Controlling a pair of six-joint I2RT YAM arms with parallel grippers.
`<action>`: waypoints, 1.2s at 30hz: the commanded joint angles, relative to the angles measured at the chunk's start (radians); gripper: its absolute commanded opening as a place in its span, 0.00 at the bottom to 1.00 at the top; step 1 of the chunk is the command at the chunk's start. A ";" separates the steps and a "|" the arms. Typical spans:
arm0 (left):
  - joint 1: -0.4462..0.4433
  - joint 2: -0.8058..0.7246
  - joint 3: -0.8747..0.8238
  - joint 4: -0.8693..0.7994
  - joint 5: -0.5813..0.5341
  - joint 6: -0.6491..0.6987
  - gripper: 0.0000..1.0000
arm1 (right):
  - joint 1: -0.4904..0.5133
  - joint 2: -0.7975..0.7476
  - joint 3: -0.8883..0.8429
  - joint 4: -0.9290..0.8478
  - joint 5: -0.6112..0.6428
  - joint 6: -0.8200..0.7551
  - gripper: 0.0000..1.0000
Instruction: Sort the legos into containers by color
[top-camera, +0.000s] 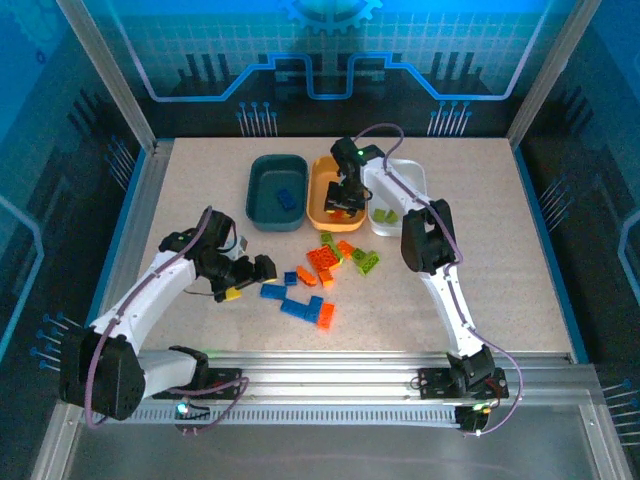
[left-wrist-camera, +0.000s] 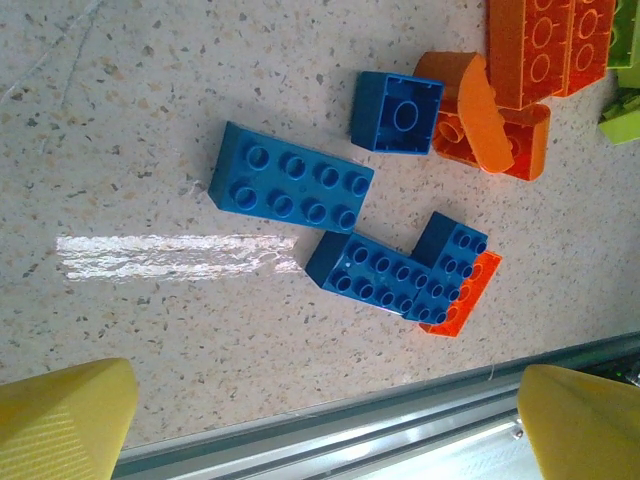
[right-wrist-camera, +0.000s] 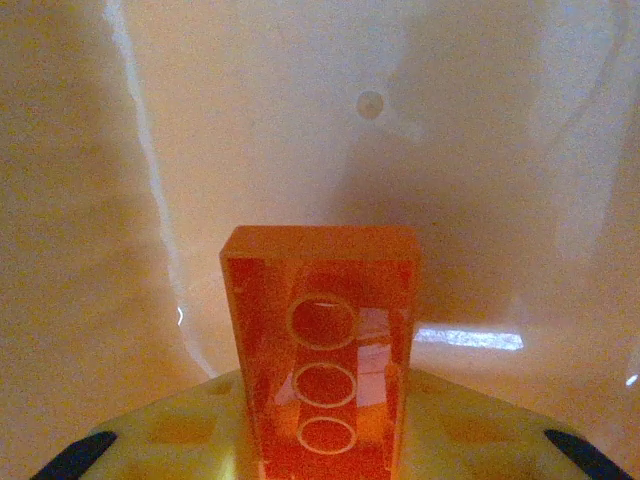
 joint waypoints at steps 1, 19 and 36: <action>-0.004 0.025 0.024 -0.022 -0.008 -0.030 0.99 | 0.007 -0.001 0.041 -0.036 -0.020 0.014 0.37; -0.136 0.356 0.173 -0.028 -0.197 0.123 0.97 | 0.047 -0.430 -0.243 -0.045 0.041 -0.016 0.55; -0.179 0.572 0.240 0.046 -0.263 0.202 0.96 | 0.115 -0.935 -0.875 0.046 0.069 0.087 0.55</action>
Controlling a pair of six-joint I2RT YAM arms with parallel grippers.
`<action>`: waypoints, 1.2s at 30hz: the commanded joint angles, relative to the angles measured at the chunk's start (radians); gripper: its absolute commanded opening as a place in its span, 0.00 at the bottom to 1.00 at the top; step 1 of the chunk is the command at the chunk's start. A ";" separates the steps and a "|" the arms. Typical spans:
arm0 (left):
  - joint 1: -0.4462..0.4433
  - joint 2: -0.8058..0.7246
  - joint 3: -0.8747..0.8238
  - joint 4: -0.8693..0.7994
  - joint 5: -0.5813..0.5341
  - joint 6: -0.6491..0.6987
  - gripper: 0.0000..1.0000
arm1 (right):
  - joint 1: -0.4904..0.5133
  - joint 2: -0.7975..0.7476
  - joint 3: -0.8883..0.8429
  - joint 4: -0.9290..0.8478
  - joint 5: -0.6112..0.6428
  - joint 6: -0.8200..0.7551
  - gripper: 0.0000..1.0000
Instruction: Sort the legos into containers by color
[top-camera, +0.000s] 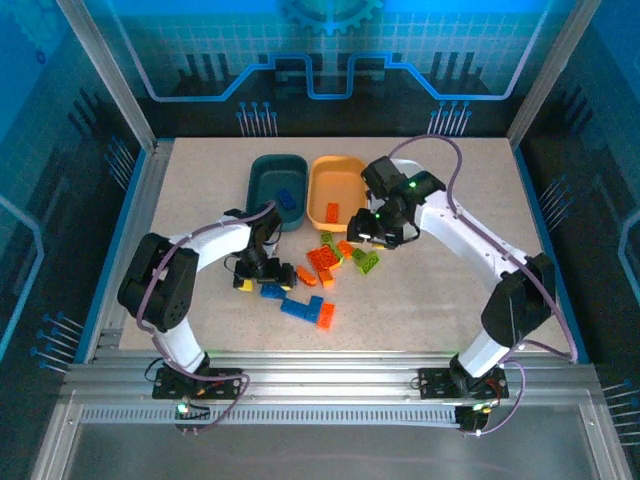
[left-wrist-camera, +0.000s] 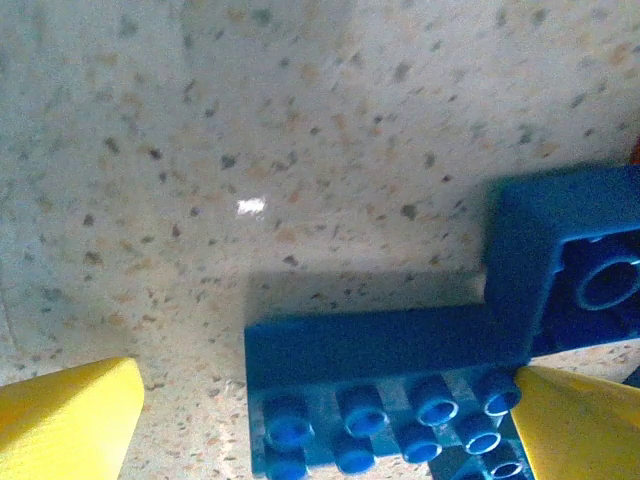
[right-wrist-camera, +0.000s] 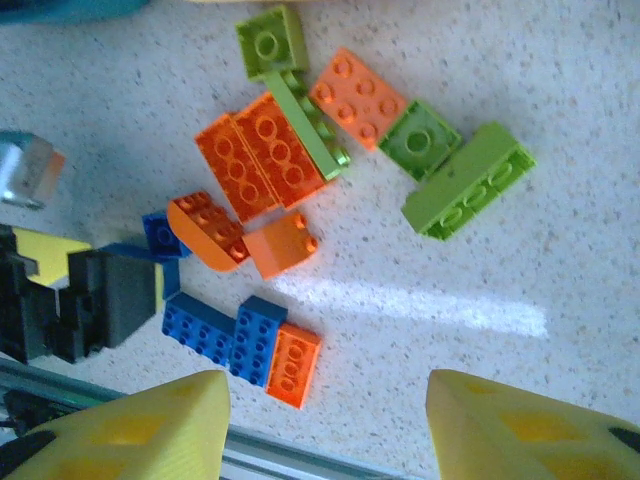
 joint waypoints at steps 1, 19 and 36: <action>-0.015 0.034 0.035 0.014 -0.018 0.032 0.96 | 0.017 -0.048 -0.052 0.017 0.017 0.035 0.56; -0.042 0.079 0.004 0.060 0.002 -0.003 0.71 | 0.018 -0.026 -0.057 0.026 0.012 0.021 0.55; -0.026 0.030 -0.013 0.038 -0.033 0.005 0.46 | 0.044 -0.026 -0.086 0.052 0.008 0.034 0.56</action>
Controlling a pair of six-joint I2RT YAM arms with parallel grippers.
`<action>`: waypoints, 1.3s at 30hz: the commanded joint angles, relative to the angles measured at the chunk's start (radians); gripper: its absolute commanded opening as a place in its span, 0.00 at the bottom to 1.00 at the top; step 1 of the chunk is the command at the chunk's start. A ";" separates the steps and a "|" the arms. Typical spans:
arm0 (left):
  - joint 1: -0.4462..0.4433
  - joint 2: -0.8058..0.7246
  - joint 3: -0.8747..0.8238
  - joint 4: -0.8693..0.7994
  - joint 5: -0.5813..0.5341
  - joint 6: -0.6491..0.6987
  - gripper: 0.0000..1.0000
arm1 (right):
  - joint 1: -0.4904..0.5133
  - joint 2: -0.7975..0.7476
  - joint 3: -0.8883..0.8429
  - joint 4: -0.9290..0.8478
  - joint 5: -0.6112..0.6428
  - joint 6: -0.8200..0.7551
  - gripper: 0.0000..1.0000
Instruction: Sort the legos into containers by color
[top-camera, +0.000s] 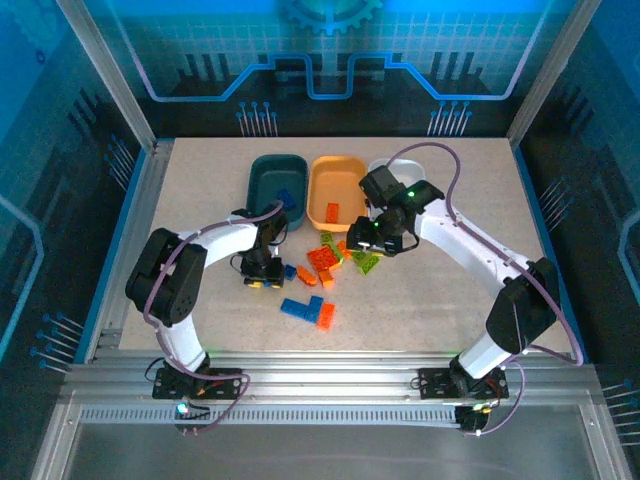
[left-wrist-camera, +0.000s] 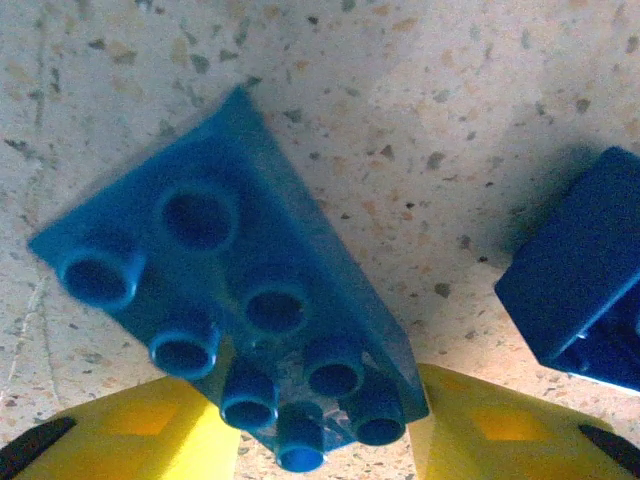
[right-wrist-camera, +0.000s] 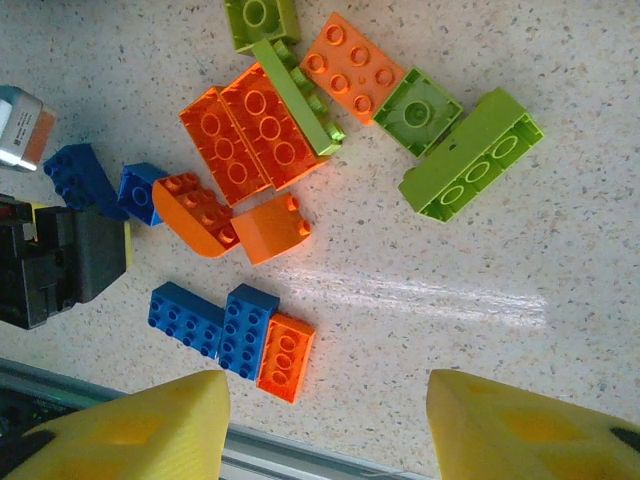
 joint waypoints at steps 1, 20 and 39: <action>0.003 -0.018 -0.030 0.013 0.062 0.007 0.46 | 0.016 0.006 -0.018 0.007 -0.001 0.012 0.56; 0.099 0.079 0.067 0.016 0.024 -0.084 0.64 | 0.017 -0.005 -0.054 0.010 0.006 -0.003 0.56; 0.152 -0.149 -0.001 -0.075 0.039 -0.052 0.30 | 0.017 0.039 -0.034 0.019 -0.004 -0.019 0.55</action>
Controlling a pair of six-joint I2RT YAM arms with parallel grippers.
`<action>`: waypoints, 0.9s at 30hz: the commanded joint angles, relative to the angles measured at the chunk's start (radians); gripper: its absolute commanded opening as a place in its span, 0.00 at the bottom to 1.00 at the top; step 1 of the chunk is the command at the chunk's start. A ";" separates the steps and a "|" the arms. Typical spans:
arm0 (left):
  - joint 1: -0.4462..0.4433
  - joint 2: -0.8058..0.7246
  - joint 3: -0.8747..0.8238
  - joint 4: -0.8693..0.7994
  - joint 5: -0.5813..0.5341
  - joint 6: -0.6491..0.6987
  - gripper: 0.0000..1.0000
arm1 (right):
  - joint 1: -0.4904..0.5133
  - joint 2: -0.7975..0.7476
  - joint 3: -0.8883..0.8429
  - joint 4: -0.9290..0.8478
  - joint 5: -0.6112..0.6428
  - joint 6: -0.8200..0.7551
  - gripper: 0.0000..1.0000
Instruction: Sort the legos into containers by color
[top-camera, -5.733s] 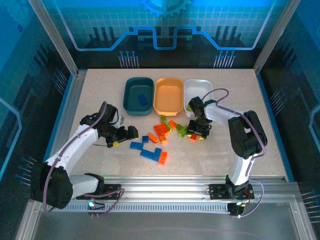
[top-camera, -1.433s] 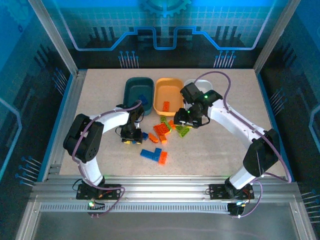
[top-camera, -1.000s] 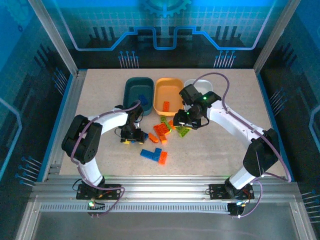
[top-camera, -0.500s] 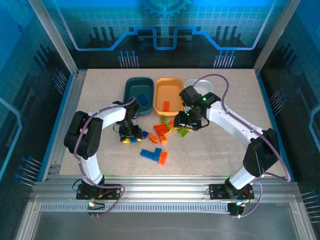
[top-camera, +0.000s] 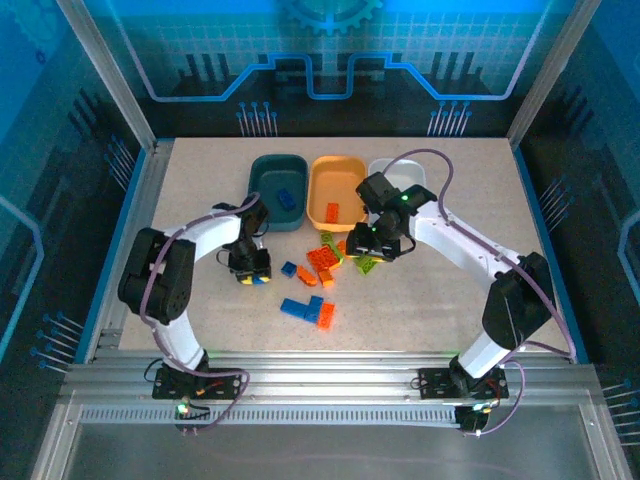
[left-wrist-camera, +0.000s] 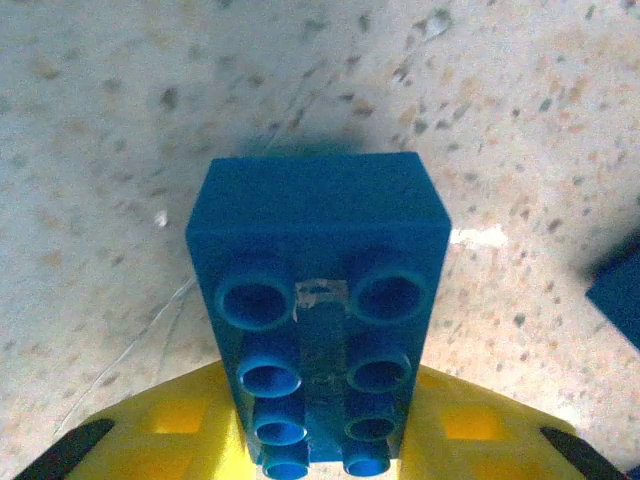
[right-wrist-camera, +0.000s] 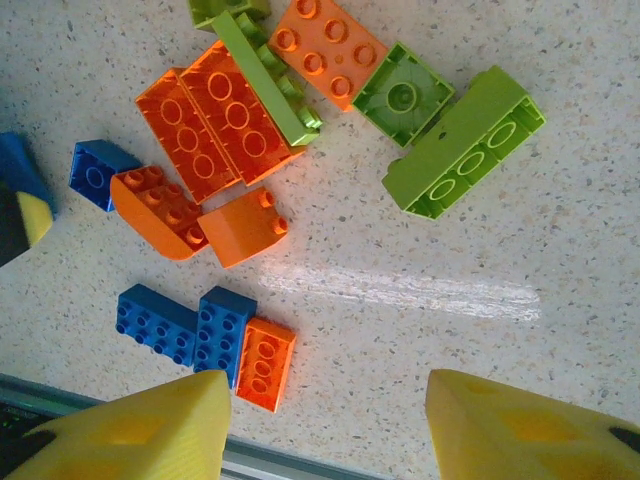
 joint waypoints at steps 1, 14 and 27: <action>0.014 -0.144 -0.001 -0.062 -0.016 -0.003 0.30 | 0.015 0.007 0.009 -0.009 -0.002 -0.016 0.55; 0.039 0.031 0.490 -0.115 0.022 0.008 0.31 | 0.018 -0.077 -0.096 0.014 -0.022 0.001 0.55; 0.041 0.477 0.996 -0.255 -0.034 0.034 0.32 | 0.014 -0.233 -0.298 0.001 0.016 0.009 0.56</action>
